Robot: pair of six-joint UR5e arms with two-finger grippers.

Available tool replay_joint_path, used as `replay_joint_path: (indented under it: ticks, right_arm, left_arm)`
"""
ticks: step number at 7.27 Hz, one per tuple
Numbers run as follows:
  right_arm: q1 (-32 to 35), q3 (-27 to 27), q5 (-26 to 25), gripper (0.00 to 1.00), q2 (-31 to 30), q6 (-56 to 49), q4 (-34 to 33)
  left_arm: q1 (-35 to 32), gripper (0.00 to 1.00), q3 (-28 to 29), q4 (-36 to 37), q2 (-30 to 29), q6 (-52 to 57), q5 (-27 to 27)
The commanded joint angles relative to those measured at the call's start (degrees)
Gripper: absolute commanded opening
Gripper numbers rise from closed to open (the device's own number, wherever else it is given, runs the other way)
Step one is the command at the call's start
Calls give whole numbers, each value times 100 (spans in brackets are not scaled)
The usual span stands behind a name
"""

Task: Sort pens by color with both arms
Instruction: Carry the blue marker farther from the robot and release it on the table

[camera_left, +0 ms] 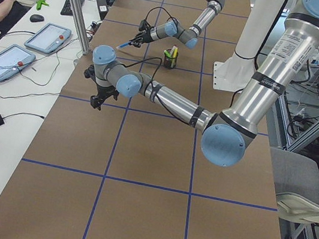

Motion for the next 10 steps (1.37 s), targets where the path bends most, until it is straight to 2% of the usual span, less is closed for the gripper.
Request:
replay_joint_path:
  ticks: [1,2,3,5,6,7,8,9,10]
  right_arm:
    - [-3,-102,-97,4,34,42,9]
    - [-3,-93,-88,99,61,77,87]
    - [-11,-93,-27,100,61,165,471]
    - [32,99,436,100,69,183,545]
    - [259,396,1066,100,78,192,536]
    - [583,669,1960,100,44,192,501]
    - [926,724,2673,100,35,192,484]
    - [1451,751,3664,100,-44,201,318]
    - [2039,907,4744,100,-175,192,3]
  left_arm:
    - [0,100,2,6,-42,-12,7]
    - [0,100,2,6,-42,-12,7]
    - [0,100,2,15,-42,-12,7]
    - [0,100,2,32,-138,-30,7]
    - [0,100,2,76,-295,-47,16]
    - [0,100,-7,85,-419,-169,24]
    - [9,100,-24,85,-559,-353,33]
    - [35,100,-42,155,-708,-442,42]
    - [70,100,-68,564,-1032,-460,94]
